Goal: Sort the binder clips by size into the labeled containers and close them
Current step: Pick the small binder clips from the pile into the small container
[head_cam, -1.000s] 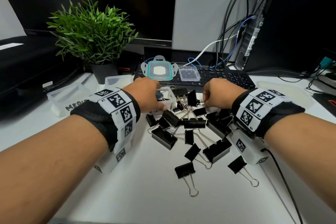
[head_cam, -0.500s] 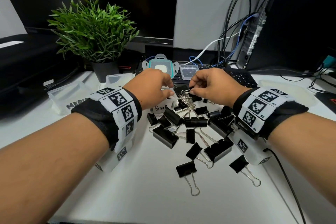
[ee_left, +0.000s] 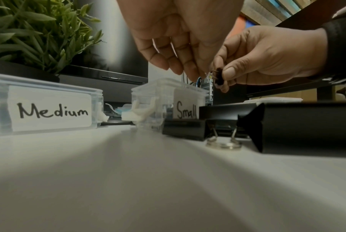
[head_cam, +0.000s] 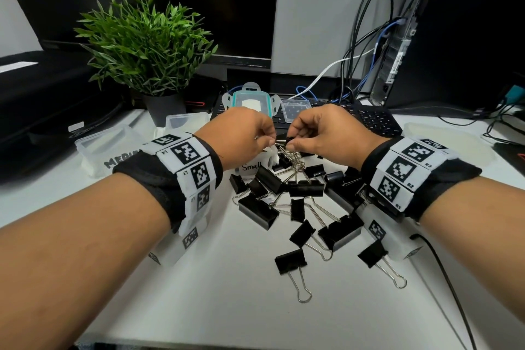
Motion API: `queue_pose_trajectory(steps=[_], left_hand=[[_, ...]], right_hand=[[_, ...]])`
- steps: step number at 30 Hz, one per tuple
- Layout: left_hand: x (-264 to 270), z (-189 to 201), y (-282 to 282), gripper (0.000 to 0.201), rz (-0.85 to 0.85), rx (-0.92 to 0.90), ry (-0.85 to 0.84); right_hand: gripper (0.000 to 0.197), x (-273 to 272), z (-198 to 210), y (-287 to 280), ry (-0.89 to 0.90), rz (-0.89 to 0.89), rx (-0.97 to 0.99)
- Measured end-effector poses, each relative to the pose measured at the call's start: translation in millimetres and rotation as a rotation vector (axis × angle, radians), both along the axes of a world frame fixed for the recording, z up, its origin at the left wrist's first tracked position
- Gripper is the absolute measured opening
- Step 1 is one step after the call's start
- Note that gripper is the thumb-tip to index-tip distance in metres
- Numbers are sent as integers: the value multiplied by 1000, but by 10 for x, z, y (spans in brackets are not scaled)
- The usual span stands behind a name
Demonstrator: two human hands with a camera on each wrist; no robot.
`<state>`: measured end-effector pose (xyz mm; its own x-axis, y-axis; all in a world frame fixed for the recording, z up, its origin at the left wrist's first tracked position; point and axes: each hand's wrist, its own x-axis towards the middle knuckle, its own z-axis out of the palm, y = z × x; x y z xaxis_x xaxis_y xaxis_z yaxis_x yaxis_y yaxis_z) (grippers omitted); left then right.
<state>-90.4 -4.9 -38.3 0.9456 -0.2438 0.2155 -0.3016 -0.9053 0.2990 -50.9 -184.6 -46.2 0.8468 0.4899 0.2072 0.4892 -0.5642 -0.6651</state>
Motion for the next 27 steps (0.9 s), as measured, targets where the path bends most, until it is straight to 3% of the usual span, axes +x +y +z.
queue_pose_trajectory(steps=[3,6,10,16,22,27], left_hand=[[43,-8,41,16,110,-3,-46],[78,-14,116,16,270,32,-58],[61,-12,130,21,343,119,-1],[26,1,116,27,328,159,80],[18,-2,100,28,324,131,89],[56,-42,117,23,329,230,133]], right_hand=[[4,6,9,-20,-100,-98,-24],[9,69,15,-70,-203,-268,-126],[25,140,34,-119,-63,-388,-405],[29,112,14,-122,32,-303,-657],[26,146,-60,-153,41,-276,-685],[26,166,-83,-155,49,-273,-768]])
